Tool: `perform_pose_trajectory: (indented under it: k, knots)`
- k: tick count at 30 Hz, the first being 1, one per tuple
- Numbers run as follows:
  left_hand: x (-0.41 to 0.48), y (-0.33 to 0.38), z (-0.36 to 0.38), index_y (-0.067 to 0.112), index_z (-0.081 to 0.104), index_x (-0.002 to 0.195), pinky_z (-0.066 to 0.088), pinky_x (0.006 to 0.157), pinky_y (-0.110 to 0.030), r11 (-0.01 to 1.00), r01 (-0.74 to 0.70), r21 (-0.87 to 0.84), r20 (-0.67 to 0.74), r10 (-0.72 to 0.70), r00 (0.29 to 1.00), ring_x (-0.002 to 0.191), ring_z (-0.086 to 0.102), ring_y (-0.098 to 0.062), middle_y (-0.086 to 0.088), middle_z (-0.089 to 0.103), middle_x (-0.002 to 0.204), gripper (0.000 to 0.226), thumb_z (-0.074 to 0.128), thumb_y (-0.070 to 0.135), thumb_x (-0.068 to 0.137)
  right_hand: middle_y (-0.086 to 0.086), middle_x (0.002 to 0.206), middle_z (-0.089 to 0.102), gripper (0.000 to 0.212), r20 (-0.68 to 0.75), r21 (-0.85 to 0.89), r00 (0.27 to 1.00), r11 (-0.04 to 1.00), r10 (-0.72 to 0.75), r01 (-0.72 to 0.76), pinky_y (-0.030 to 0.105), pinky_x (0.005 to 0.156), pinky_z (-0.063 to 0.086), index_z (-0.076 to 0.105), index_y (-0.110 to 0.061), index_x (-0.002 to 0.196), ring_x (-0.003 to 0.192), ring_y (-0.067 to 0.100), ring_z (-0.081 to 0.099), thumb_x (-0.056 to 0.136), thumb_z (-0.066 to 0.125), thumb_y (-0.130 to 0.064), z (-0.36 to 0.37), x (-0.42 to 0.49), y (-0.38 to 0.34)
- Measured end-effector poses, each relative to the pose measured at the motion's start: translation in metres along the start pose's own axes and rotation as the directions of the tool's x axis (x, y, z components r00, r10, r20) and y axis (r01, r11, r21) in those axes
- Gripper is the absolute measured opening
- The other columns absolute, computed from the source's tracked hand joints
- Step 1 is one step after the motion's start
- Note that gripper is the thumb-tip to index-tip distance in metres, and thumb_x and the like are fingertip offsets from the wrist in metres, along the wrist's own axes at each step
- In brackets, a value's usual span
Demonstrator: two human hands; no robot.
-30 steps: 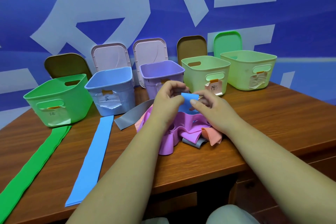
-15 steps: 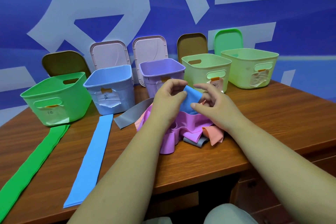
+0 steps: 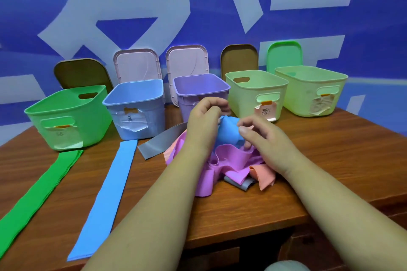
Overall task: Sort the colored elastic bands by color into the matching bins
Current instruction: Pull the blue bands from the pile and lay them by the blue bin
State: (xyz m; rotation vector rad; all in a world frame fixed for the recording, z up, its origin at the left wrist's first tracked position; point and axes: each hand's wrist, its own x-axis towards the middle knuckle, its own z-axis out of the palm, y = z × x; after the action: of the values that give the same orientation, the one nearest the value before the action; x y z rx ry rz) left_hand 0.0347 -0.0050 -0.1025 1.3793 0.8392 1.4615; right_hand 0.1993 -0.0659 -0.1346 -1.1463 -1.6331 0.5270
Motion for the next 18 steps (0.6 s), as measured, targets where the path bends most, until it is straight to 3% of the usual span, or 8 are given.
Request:
perform_pose_trajectory:
  k: [3,5,7,9,14,16,18]
  knots:
    - [0.004,0.0,0.001,0.007,0.068,0.095,0.055,0.077,-0.026,0.998,-0.023,-0.065,-0.011,0.022,1.0,0.076,0.071,-0.009,-0.006,0.072,0.089,0.041,0.041,-0.022,0.082,0.007,0.081,0.071,0.029,-0.073,0.079,0.997,0.996,0.04,-0.035,0.042,0.081,0.053,0.06,-0.029,0.097,0.071,0.02,0.067,0.091,0.062,-0.058,-0.001,0.003,0.001]
    - [0.003,-0.001,0.0,0.007,0.067,0.096,0.055,0.077,-0.021,0.998,-0.034,-0.056,0.007,0.034,0.999,0.076,0.071,-0.008,-0.006,0.072,0.09,0.046,0.041,-0.027,0.08,0.007,0.088,0.074,0.03,-0.097,0.137,0.993,0.989,0.064,-0.05,0.048,0.08,0.054,0.061,-0.032,0.108,0.067,0.02,0.066,0.09,0.063,-0.056,0.0,0.005,0.003]
    - [0.0,-0.002,-0.001,0.006,0.067,0.099,0.055,0.078,-0.019,0.999,-0.045,-0.03,0.029,0.046,0.999,0.078,0.071,-0.006,-0.007,0.071,0.094,0.047,0.042,-0.029,0.08,-0.002,0.09,0.076,0.03,-0.109,0.139,0.991,0.988,0.079,-0.064,0.044,0.083,0.054,0.062,-0.036,0.124,0.067,0.018,0.067,0.097,0.06,-0.048,0.0,0.005,0.003]
    - [-0.004,-0.001,-0.001,0.006,0.066,0.102,0.055,0.08,-0.019,0.998,-0.054,-0.011,0.055,0.055,0.997,0.08,0.07,-0.007,-0.007,0.071,0.097,0.048,0.043,-0.029,0.08,-0.008,0.088,0.075,0.024,-0.105,0.127,0.99,0.989,0.093,-0.079,0.038,0.083,0.055,0.067,-0.036,0.127,0.067,0.017,0.067,0.106,0.056,-0.04,0.0,0.004,0.002]
    - [-0.013,0.002,-0.003,0.007,0.067,0.11,0.057,0.087,-0.03,1.0,-0.023,-0.001,0.117,0.023,0.993,0.092,0.072,-0.012,-0.007,0.073,0.107,0.051,0.043,-0.024,0.077,-0.008,0.079,0.074,0.015,-0.106,0.003,0.993,0.998,0.06,-0.06,0.022,0.071,0.052,0.079,-0.033,0.1,0.067,0.006,0.068,0.102,0.066,-0.027,0.001,0.0,0.0]
    - [-0.017,0.004,-0.005,0.011,0.068,0.111,0.055,0.079,-0.035,0.999,-0.001,0.051,0.11,-0.005,0.994,0.094,0.072,-0.017,-0.004,0.073,0.107,0.05,0.046,-0.015,0.075,-0.008,0.075,0.074,0.015,-0.139,-0.016,0.989,0.999,0.043,-0.046,0.019,0.066,0.051,0.08,-0.032,0.097,0.064,0.003,0.068,0.098,0.071,-0.02,0.0,0.0,-0.001]
    - [-0.019,0.006,-0.006,0.014,0.067,0.114,0.05,0.071,-0.038,0.995,0.062,0.082,0.081,-0.068,0.994,0.083,0.066,-0.024,-0.006,0.069,0.095,0.045,0.047,-0.01,0.082,-0.01,0.075,0.072,0.019,-0.18,-0.05,0.984,0.999,0.006,-0.015,0.018,0.065,0.049,0.08,-0.033,0.097,0.064,0.005,0.065,0.095,0.074,-0.015,-0.002,0.0,-0.001]
